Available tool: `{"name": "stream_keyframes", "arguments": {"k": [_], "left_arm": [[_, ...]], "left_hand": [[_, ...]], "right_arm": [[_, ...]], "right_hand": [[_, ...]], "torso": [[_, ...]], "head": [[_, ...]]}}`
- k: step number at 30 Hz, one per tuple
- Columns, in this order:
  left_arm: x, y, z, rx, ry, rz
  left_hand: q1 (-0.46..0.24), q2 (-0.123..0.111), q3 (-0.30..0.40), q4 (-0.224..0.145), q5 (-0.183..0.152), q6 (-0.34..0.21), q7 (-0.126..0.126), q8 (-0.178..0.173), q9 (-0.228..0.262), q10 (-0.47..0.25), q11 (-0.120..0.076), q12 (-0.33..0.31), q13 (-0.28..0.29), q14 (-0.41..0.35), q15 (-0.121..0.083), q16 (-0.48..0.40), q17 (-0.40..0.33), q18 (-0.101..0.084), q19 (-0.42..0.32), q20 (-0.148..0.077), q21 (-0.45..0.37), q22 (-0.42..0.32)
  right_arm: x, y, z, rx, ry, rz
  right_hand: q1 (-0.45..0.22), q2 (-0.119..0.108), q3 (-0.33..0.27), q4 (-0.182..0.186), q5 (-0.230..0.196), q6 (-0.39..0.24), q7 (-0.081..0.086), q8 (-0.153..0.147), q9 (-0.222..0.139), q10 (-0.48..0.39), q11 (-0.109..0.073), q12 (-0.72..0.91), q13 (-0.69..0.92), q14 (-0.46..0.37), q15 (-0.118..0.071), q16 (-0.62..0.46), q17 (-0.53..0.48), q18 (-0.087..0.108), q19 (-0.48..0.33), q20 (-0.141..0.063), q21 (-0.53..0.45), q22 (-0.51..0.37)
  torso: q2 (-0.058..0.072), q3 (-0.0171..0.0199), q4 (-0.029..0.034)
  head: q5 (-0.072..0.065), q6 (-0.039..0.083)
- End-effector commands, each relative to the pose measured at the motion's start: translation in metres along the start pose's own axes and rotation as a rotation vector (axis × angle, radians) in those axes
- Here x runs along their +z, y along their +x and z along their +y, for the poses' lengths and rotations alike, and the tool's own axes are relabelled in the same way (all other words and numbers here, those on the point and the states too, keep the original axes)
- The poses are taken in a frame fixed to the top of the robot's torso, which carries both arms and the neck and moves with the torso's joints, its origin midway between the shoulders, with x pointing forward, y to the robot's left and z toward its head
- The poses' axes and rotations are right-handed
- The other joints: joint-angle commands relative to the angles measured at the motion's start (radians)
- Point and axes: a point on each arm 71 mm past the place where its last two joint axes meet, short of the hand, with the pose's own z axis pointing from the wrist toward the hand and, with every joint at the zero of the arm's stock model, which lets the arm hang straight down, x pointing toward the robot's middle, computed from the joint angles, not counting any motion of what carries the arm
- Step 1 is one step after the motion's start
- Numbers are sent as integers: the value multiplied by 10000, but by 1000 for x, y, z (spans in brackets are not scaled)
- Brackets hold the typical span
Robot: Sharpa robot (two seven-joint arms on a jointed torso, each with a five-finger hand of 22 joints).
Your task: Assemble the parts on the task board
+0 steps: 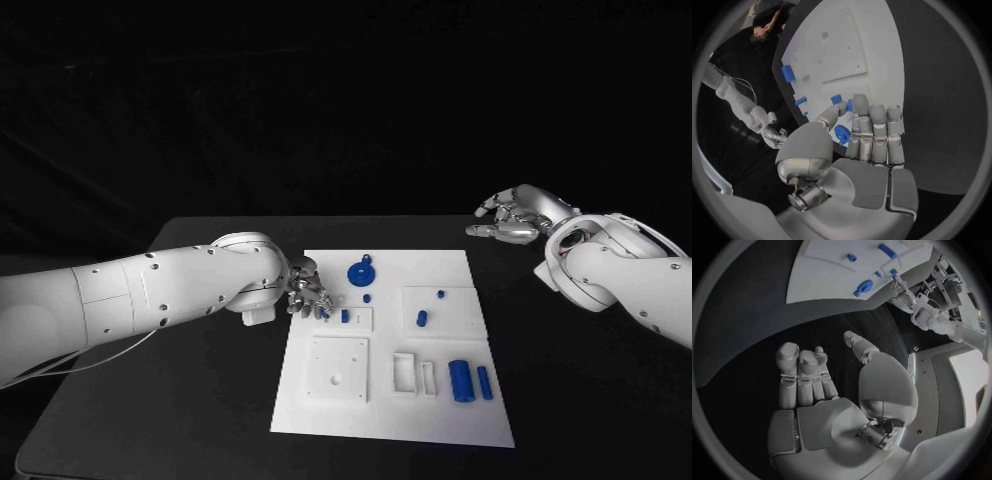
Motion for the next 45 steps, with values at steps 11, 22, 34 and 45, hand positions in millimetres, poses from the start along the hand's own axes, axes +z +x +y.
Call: {"name": "stream_keyframes", "arguments": {"k": [11, 22, 34, 45], "left_arm": [[2, 9, 4, 90, 33, 48], [1, 10, 4, 101, 72, 83], [2, 8, 6, -192, 94, 24], [3, 6, 8, -343, 92, 466]], "left_hand": [[206, 88, 570, -564, 32, 7, 0, 39, 17, 5, -82, -6, 17, 7, -16, 42, 12, -154, -1, -873, 31, 204], [203, 89, 571, -559, 32, 2, 1, 40, 18, 1, -80, -9, 19, 3, -16, 38, 10, -154, -3, -873, 31, 201], [201, 96, 571, -555, 32, 1, 2, 42, 19, 0, -80, -9, 21, 3, -16, 37, 9, -154, -5, -874, 31, 199], [210, 94, 575, -566, 25, -6, 2, 41, 19, -6, -80, -12, 24, -1, -16, 35, 9, -153, -12, -875, 30, 199]], "right_arm": [[0, 1, 1, -31, -98, 105], [0, 1, 1, -30, -105, 109], [0, 1, 1, -31, -102, 109], [0, 2, 0, -30, -93, 117]], "right_hand": [[11, 43, -10, 77, 64, -1, 58, 41, -8, -17, -25, 73, -20, 88, -11, -37, 17, 1380, 29, -75, -64, 60], [12, 45, -11, 80, 65, -2, 58, 41, -8, -18, -25, 75, -24, 88, -11, -39, 18, 1380, 30, -75, -67, 62], [12, 44, -14, 83, 65, -2, 58, 42, -8, -18, -25, 79, -28, 89, -11, -40, 19, 1380, 31, -75, -69, 63], [14, 44, -16, 85, 66, -3, 58, 42, -9, -19, -25, 82, -32, 90, -11, -41, 20, 1380, 32, -75, -72, 65]], "torso": [[1, -6, 1], [0, 1, -2], [7, -3, -5], [1, 5, -11]], "head": [[16, -14], [24, -12], [9, 17], [-18, 4]]}}
